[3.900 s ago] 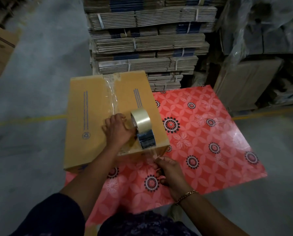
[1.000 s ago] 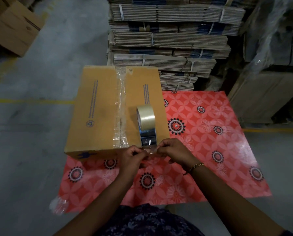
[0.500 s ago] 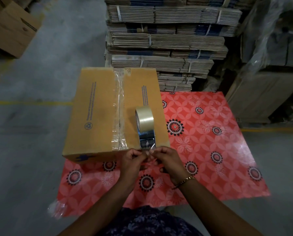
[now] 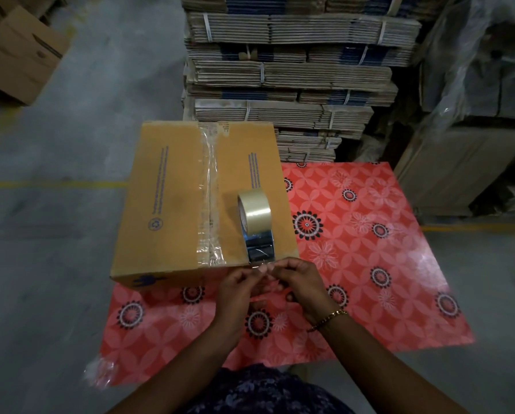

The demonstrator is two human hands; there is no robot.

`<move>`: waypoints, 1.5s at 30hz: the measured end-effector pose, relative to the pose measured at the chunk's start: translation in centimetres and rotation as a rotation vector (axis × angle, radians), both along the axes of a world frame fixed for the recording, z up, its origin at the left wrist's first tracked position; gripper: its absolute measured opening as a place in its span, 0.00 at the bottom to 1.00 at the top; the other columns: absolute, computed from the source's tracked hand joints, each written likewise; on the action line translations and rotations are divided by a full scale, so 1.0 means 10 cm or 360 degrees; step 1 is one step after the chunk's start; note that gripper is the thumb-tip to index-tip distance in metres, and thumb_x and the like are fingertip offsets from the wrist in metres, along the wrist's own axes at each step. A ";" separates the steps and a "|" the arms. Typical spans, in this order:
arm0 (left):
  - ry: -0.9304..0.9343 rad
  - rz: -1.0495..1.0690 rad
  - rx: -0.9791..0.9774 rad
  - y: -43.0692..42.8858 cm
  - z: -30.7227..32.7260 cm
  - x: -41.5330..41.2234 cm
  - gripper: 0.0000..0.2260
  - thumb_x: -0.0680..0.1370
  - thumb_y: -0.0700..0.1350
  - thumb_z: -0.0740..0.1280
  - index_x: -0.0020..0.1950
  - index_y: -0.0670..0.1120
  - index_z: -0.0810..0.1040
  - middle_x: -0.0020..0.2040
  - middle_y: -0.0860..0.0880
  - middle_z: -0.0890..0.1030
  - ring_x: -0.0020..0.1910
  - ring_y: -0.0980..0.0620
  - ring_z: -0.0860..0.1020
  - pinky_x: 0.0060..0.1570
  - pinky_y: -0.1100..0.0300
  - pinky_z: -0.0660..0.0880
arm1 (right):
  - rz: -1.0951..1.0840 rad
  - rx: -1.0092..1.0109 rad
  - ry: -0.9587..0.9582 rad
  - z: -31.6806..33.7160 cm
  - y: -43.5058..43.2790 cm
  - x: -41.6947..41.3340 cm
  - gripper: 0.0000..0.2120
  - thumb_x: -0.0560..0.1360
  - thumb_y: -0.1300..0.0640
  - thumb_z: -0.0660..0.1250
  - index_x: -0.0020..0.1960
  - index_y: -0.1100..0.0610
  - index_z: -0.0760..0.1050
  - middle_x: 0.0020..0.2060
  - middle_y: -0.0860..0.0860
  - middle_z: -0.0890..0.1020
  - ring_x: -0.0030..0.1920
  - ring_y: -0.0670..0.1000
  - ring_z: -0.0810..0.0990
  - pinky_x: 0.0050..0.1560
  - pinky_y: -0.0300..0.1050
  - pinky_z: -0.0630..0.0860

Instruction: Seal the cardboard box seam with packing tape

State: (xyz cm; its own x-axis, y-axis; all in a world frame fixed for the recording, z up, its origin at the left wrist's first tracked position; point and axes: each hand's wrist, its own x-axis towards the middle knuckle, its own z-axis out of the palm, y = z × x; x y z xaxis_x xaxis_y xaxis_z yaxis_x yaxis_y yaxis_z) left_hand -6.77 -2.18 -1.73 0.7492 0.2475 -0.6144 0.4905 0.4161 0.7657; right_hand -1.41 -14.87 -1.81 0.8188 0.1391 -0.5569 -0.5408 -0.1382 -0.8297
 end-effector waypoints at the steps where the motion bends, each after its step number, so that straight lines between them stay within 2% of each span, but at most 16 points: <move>1: 0.0005 -0.0011 -0.0013 0.00 0.00 0.01 0.10 0.76 0.47 0.73 0.49 0.40 0.83 0.40 0.47 0.88 0.39 0.50 0.86 0.39 0.55 0.80 | 0.0005 0.0003 0.0005 0.00 0.00 0.00 0.06 0.75 0.62 0.72 0.48 0.66 0.83 0.30 0.50 0.83 0.24 0.42 0.73 0.22 0.34 0.63; 6: 0.0000 -0.0077 -0.0067 0.06 -0.01 0.07 0.06 0.77 0.43 0.71 0.48 0.42 0.84 0.41 0.44 0.88 0.39 0.49 0.87 0.35 0.60 0.79 | 0.0007 0.0085 0.0088 0.02 -0.04 0.04 0.04 0.74 0.62 0.72 0.41 0.57 0.83 0.30 0.50 0.83 0.25 0.44 0.73 0.24 0.34 0.63; 10: -0.0037 -0.0105 -0.0104 0.08 -0.01 0.09 0.06 0.79 0.42 0.69 0.49 0.41 0.84 0.42 0.42 0.88 0.38 0.48 0.87 0.34 0.62 0.79 | 0.0097 0.0105 0.0158 0.07 -0.06 0.10 0.02 0.73 0.59 0.74 0.42 0.57 0.84 0.32 0.51 0.86 0.27 0.44 0.77 0.24 0.34 0.64; 14: -0.0082 -0.0144 -0.0068 0.08 -0.04 0.07 0.08 0.81 0.41 0.66 0.51 0.39 0.83 0.43 0.42 0.88 0.42 0.47 0.88 0.34 0.62 0.78 | 0.0196 0.0035 0.0155 0.10 -0.09 0.13 0.02 0.75 0.60 0.73 0.44 0.58 0.84 0.35 0.51 0.87 0.30 0.44 0.82 0.23 0.34 0.69; 18: -0.0120 -0.0200 0.0032 0.08 -0.06 0.05 0.08 0.82 0.41 0.64 0.47 0.43 0.83 0.39 0.47 0.88 0.39 0.51 0.87 0.35 0.59 0.78 | 0.0291 -0.0013 0.0119 0.08 -0.12 0.14 0.06 0.78 0.61 0.68 0.50 0.61 0.83 0.39 0.52 0.88 0.35 0.46 0.84 0.23 0.35 0.71; 20: -0.0127 -0.0196 0.0094 0.10 -0.11 0.04 0.08 0.81 0.42 0.66 0.46 0.44 0.84 0.39 0.46 0.88 0.40 0.49 0.87 0.36 0.58 0.78 | 0.0341 -0.0036 0.0096 0.08 -0.14 0.14 0.07 0.78 0.61 0.68 0.52 0.61 0.83 0.41 0.51 0.88 0.37 0.45 0.85 0.24 0.36 0.73; 24: -0.0154 -0.0161 0.0317 0.15 -0.22 0.02 0.07 0.79 0.44 0.70 0.43 0.45 0.85 0.35 0.46 0.87 0.36 0.48 0.85 0.30 0.61 0.78 | 0.0251 -0.0243 -0.0092 0.04 -0.16 0.11 0.06 0.77 0.62 0.69 0.49 0.61 0.85 0.33 0.48 0.86 0.31 0.46 0.82 0.25 0.38 0.73; 26: -0.0204 -0.0157 0.0451 0.18 -0.27 0.03 0.06 0.78 0.45 0.71 0.42 0.47 0.85 0.34 0.46 0.86 0.35 0.47 0.85 0.29 0.59 0.79 | 0.0188 -0.0307 -0.0179 0.01 -0.17 0.08 0.06 0.77 0.63 0.69 0.48 0.62 0.85 0.33 0.49 0.86 0.29 0.46 0.80 0.23 0.38 0.72; 28: -0.0264 -0.0211 0.0630 0.21 -0.33 0.04 0.07 0.78 0.47 0.72 0.40 0.48 0.86 0.34 0.47 0.86 0.36 0.44 0.85 0.32 0.50 0.81 | 0.0181 -0.0373 -0.0277 -0.02 -0.17 0.05 0.06 0.76 0.62 0.69 0.45 0.60 0.85 0.35 0.51 0.87 0.29 0.46 0.80 0.24 0.37 0.72; 31: -0.0310 -0.0305 0.0819 0.24 -0.48 0.02 0.11 0.77 0.53 0.72 0.37 0.49 0.85 0.33 0.48 0.85 0.35 0.44 0.84 0.36 0.40 0.82 | 0.0163 -0.0503 -0.0479 -0.10 -0.18 0.06 0.07 0.74 0.62 0.69 0.41 0.54 0.84 0.35 0.52 0.87 0.30 0.46 0.80 0.30 0.37 0.72; 34: -0.0328 -0.0386 0.0938 0.32 -0.70 -0.04 0.24 0.74 0.65 0.67 0.34 0.44 0.80 0.29 0.44 0.81 0.30 0.47 0.81 0.35 0.38 0.78 | 0.0130 -0.0527 -0.0591 -0.09 -0.20 0.12 0.07 0.75 0.59 0.68 0.41 0.52 0.83 0.34 0.50 0.86 0.34 0.50 0.83 0.34 0.39 0.72; 36: -0.0358 -0.0441 0.0992 0.37 -0.71 -0.09 0.26 0.74 0.67 0.65 0.33 0.45 0.79 0.29 0.44 0.80 0.29 0.47 0.80 0.36 0.40 0.78 | 0.0090 -0.0447 -0.0604 -0.05 -0.21 0.19 0.06 0.76 0.59 0.67 0.44 0.52 0.82 0.36 0.52 0.86 0.36 0.52 0.83 0.35 0.42 0.74; 38: -0.0400 -0.0433 0.1025 0.40 -0.53 -0.14 0.20 0.77 0.63 0.65 0.36 0.49 0.80 0.31 0.48 0.82 0.31 0.50 0.81 0.36 0.47 0.79 | 0.0034 -0.0298 -0.0572 0.04 -0.20 0.27 0.05 0.77 0.59 0.68 0.48 0.52 0.82 0.42 0.54 0.86 0.40 0.52 0.83 0.39 0.46 0.77; 41: -0.0554 -0.0222 0.0931 0.43 -0.10 -0.07 0.12 0.81 0.54 0.66 0.42 0.50 0.81 0.35 0.51 0.82 0.35 0.60 0.77 0.37 0.63 0.73 | 0.0001 -0.0074 -0.0400 0.21 -0.11 0.44 0.08 0.79 0.57 0.66 0.57 0.51 0.80 0.51 0.52 0.84 0.50 0.51 0.83 0.47 0.47 0.77; 43: -0.0577 -0.0113 0.0642 0.42 0.12 0.12 0.10 0.81 0.54 0.64 0.54 0.53 0.82 0.50 0.57 0.84 0.49 0.65 0.79 0.49 0.69 0.73 | 0.0087 -0.0022 -0.0294 0.30 -0.02 0.55 0.13 0.81 0.54 0.63 0.64 0.48 0.77 0.60 0.50 0.82 0.60 0.51 0.80 0.54 0.48 0.77; 45: -0.0497 -0.0175 0.0378 0.41 0.24 0.32 0.15 0.82 0.59 0.59 0.65 0.58 0.77 0.64 0.58 0.80 0.62 0.64 0.76 0.60 0.65 0.71 | 0.0222 -0.0009 -0.0214 0.36 0.05 0.62 0.18 0.81 0.55 0.61 0.70 0.48 0.72 0.67 0.50 0.77 0.66 0.51 0.75 0.62 0.52 0.74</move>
